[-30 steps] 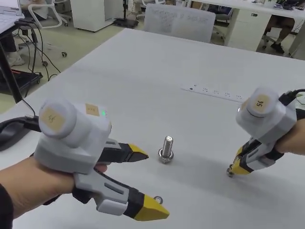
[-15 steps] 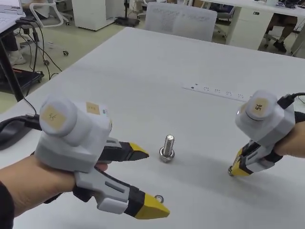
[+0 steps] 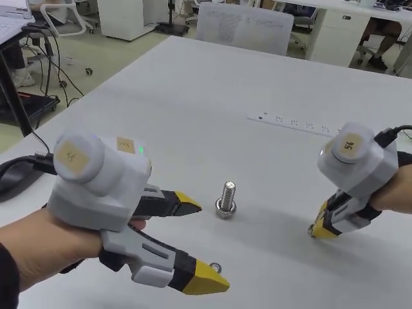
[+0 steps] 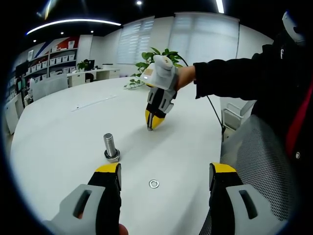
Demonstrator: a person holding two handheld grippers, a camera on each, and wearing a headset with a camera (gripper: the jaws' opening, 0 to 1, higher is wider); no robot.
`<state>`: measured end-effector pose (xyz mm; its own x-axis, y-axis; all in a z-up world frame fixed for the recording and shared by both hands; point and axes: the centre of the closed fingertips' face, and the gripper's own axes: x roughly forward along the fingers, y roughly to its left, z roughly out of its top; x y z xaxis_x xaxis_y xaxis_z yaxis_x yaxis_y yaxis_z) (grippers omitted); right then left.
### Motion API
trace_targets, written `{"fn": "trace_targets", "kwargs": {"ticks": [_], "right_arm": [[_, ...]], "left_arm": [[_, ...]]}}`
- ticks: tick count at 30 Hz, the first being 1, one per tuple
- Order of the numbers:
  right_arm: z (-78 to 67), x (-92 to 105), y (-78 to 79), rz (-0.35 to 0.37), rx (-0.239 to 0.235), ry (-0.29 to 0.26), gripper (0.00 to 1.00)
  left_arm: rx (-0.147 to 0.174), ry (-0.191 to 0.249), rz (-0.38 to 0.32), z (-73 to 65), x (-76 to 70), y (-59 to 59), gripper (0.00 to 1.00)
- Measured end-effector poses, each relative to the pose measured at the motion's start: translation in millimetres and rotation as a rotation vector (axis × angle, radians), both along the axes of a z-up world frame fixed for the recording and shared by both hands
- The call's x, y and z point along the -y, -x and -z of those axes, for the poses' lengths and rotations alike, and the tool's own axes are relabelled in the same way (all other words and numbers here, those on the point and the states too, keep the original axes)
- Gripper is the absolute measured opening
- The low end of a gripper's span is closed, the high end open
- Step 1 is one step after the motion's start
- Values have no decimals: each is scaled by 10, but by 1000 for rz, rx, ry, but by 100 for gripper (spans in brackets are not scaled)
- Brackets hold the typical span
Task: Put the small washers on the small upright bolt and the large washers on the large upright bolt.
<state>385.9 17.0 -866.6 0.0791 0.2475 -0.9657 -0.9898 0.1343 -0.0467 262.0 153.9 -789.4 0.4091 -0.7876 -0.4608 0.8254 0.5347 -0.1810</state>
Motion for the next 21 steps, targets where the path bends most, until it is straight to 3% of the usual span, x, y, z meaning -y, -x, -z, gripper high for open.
{"fn": "trace_targets", "kwargs": {"ticks": [11, 21], "right_arm": [[-12, 17, 5, 11, 4, -6, 24], [-117, 53, -4, 14, 21, -10, 28]], "left_arm": [[-2, -1, 6, 9, 10, 4, 73], [3, 1, 5, -8, 13, -4, 73]]}}
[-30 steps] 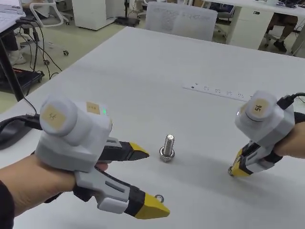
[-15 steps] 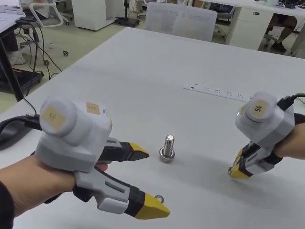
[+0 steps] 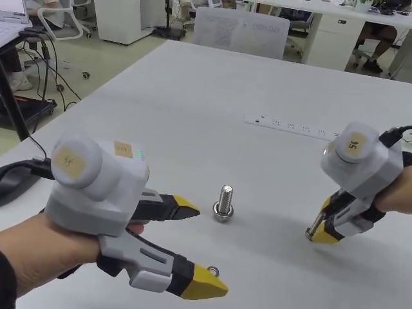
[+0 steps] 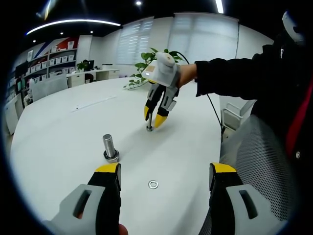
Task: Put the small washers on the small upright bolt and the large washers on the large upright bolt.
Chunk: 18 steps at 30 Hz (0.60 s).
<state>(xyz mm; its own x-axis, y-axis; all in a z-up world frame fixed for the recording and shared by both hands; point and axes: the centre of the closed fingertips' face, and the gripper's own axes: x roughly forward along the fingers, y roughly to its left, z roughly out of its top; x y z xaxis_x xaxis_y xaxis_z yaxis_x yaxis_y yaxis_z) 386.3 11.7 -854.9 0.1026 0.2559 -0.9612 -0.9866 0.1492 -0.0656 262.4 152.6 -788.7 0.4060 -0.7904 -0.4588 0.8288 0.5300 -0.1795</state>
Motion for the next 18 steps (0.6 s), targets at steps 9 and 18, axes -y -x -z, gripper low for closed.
{"fn": "trace_targets", "kwargs": {"ticks": [9, 18], "right_arm": [[-145, -25, 0, -9, 26, -15, 28], [-285, -120, 18, -26, 44, -44, 28]], "left_arm": [[5, 1, 2, -29, 14, -4, 73], [13, -2, 1, -73, 9, -13, 74]]}}
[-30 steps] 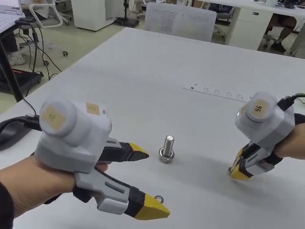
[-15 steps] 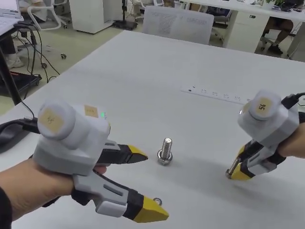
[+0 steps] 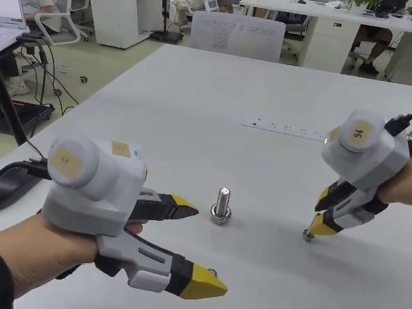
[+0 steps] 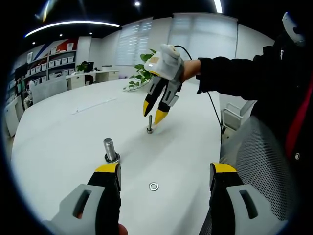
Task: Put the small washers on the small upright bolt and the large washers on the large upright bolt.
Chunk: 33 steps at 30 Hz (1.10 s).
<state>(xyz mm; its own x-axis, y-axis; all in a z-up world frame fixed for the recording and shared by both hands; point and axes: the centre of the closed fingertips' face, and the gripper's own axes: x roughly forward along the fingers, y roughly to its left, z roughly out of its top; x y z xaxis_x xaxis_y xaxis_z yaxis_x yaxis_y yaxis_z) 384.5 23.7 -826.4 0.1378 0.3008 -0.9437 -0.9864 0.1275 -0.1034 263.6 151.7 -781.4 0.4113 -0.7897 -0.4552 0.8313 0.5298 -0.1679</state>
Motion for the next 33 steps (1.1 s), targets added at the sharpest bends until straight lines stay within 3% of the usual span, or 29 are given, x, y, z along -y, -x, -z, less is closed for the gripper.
{"fn": "trace_targets", "kwargs": {"ticks": [9, 12, 18, 25, 33], "right_arm": [[-192, -166, 81, -43, 31, -25, 27], [-252, -272, 165, -65, 24, -45, 27], [-275, -421, 347, -128, 20, -32, 26], [-205, -590, 522, -195, -3, -18, 25], [22, -795, 720, -250, -51, -14, 24]], "left_arm": [[4, -3, 0, -31, 1, 3, 74], [4, -1, -2, -44, -4, 2, 74], [7, -2, -1, -51, -17, 11, 74], [11, 3, 5, -74, -17, 16, 74], [14, 3, 11, -97, -10, 37, 74]]}}
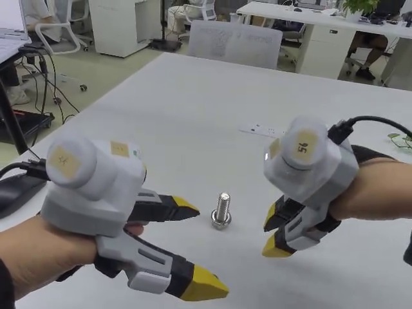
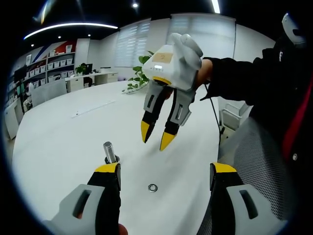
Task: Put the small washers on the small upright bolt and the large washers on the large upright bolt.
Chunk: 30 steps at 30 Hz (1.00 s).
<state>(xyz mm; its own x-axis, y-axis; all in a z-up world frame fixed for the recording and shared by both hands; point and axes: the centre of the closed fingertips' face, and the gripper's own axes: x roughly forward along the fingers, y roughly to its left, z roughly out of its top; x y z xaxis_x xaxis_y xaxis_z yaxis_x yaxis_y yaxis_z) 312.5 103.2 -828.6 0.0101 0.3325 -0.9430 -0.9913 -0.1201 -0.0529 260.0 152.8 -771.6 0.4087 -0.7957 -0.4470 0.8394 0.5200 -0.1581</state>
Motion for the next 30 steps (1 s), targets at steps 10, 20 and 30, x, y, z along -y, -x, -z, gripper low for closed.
{"fn": "trace_targets", "kwargs": {"ticks": [10, 20, 30], "right_arm": [[153, -228, 180, -61, -32, 11, 24], [273, -369, 328, -110, -57, 25, 23], [336, -464, 409, -135, -62, 33, 23]], "left_arm": [[4, 1, 1, -25, 10, 14, 74], [5, -1, -5, -28, -12, 40, 74], [4, -2, -2, -32, -16, 66, 74]]}}
